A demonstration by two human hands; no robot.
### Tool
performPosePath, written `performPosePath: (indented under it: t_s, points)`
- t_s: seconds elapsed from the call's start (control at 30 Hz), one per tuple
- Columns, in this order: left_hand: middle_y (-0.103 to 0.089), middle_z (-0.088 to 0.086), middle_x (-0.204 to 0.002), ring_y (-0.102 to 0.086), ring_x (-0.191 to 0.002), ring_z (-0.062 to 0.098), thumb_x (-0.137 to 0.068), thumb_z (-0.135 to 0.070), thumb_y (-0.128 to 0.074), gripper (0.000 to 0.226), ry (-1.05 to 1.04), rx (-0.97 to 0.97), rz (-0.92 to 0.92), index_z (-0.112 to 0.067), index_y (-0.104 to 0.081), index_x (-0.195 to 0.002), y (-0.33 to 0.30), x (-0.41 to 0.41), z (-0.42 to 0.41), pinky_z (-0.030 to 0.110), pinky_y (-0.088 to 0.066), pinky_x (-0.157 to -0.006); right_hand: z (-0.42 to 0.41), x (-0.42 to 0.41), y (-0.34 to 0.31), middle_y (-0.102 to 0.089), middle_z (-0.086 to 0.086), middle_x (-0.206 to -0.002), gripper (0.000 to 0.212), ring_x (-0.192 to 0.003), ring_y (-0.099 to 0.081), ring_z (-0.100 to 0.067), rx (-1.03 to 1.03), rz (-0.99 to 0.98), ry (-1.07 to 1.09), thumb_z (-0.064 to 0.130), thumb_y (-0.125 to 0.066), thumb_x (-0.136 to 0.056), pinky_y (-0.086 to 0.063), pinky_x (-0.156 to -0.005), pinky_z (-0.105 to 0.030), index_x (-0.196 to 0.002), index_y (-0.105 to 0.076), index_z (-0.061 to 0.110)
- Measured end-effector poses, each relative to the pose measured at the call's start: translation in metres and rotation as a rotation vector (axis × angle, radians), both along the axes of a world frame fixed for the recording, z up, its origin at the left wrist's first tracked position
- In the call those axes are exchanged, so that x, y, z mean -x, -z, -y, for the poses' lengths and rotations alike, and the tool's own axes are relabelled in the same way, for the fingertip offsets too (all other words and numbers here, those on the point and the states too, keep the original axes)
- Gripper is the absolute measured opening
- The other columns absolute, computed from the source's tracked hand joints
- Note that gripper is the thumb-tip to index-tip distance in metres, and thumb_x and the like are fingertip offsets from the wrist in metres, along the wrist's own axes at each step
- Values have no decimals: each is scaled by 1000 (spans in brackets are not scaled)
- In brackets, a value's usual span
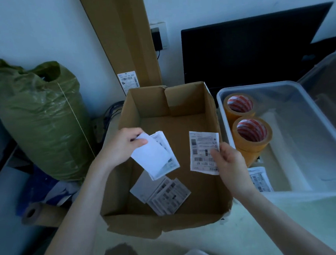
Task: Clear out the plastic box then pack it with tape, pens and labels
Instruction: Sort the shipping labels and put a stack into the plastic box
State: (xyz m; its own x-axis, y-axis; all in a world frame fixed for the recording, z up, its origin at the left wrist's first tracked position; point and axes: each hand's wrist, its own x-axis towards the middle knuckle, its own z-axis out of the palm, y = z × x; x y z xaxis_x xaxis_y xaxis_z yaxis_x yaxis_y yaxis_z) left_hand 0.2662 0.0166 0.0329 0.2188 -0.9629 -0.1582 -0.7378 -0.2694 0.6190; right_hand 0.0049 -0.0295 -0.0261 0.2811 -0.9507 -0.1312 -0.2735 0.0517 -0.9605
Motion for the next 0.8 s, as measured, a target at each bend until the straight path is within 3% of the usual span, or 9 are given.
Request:
performPosePath:
  t_s: [0.07,0.13,0.23,0.3,0.53,0.67,0.8]
  points:
    - [-70,-5,-89,-66,-83,7,-95,-19,-55,11,25,9,-148,-19,-66,-91,-13,5,-2,24,-48,-68,2,0,-1,-66,6,-102,15,-97,-64,-9,32,-17,-17,19,-44,-100,-58,-71,-24,-101,-58,17]
    - [-71,-9,-90,-66,-83,2,-94,-19,-56,11,39,16,-194,-22,-66,-91,-17,12,-3,19,-50,-67,2,-2,-5,-68,3,-103,16,-98,-66,-13,-62,55,-76,20,-43,-100,-59,-79,-32,-104,-59,20]
    - [-71,-7,-91,-67,-82,5,-93,-21,-58,4,39,31,-173,-23,-60,-90,-13,24,4,29,-52,-70,0,-6,-16,-72,-1,-99,18,-93,-71,-17,-283,191,-190,22,-45,-99,-58,-85,-43,-105,-62,22]
    - [-70,-7,-93,-66,-84,5,-93,-25,-59,4,35,24,-151,-25,-55,-91,-9,35,9,28,-53,-67,-2,-7,-20,-72,-2,-100,18,-92,-71,-17,-376,244,-248,23,-46,-99,-58,-85,-45,-108,-62,22]
    - [-69,-7,-95,-67,-81,5,-93,-30,-58,10,53,67,-128,-21,-54,-97,5,56,17,34,-57,-67,-2,-2,-16,-68,-7,-110,23,-100,-69,-22,-444,287,-345,12,-52,-96,-56,-88,-48,-118,-56,18]
    - [-68,-11,-87,-64,-77,2,-92,-27,-59,7,-20,165,-130,-21,-57,-90,8,54,16,23,-48,-61,1,7,-13,-69,-10,-112,25,-103,-68,-27,-507,360,-363,8,-51,-96,-55,-89,-48,-119,-56,12]
    - [-53,-7,-93,-50,-81,2,-85,-23,-68,4,-181,420,-117,-24,-66,-88,3,52,12,9,-42,-66,5,13,-8,-68,-14,-114,25,-104,-68,-29,-533,398,-312,5,-47,-97,-56,-86,-46,-121,-54,7]
